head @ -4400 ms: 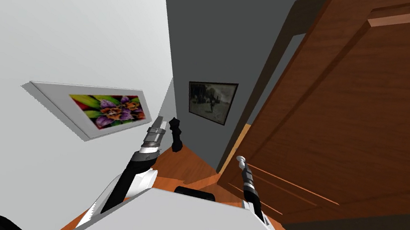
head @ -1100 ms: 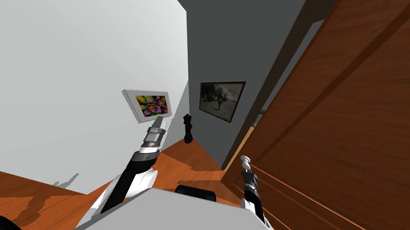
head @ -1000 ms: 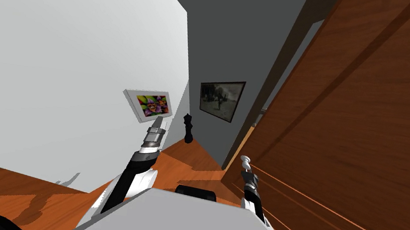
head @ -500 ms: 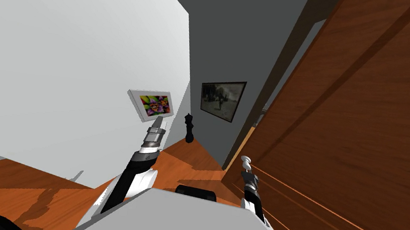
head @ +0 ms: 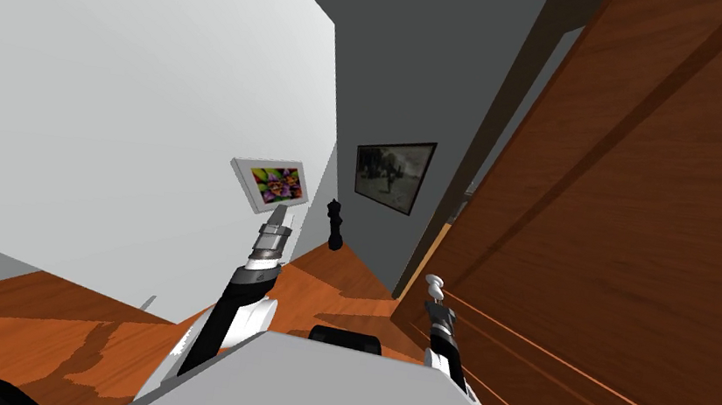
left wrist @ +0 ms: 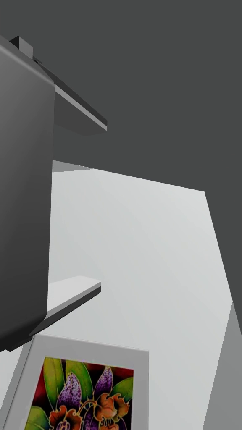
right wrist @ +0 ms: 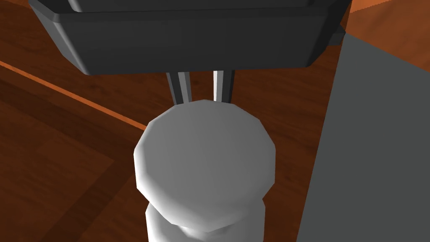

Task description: Pull the door open

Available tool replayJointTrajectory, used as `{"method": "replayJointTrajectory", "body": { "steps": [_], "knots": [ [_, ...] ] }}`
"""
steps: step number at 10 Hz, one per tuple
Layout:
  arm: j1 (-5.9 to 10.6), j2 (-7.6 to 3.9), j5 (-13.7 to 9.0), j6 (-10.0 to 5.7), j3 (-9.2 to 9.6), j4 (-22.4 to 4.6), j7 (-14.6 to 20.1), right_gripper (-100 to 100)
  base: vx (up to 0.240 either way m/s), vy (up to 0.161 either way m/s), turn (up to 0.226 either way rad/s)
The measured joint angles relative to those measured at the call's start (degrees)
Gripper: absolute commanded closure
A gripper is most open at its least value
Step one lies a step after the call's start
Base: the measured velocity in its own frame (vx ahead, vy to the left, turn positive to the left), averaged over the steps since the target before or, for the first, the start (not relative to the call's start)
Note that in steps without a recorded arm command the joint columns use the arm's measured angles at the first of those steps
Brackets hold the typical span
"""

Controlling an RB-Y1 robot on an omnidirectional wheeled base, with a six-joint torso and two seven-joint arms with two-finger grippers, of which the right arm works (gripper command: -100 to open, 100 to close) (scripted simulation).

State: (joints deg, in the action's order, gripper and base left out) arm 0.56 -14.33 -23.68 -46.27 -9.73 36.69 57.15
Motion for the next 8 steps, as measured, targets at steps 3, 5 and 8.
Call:
{"method": "replayJointTrajectory", "body": {
  "steps": [3, 5, 8],
  "knots": [
    [1.23, -0.45, -0.2, -1.52, 0.29, -2.9, 1.9, 100, -0.013, -0.001, 0.028],
    [0.74, -0.12, -0.5, -1.10, 0.25, -1.7, 2.6, 100, -0.017, -0.006, 0.024],
    [0.74, -0.34, -1.4, -0.71, 0.56, -1.6, 6.3, 100, -0.034, -0.008, 0.064]
  ]
}}
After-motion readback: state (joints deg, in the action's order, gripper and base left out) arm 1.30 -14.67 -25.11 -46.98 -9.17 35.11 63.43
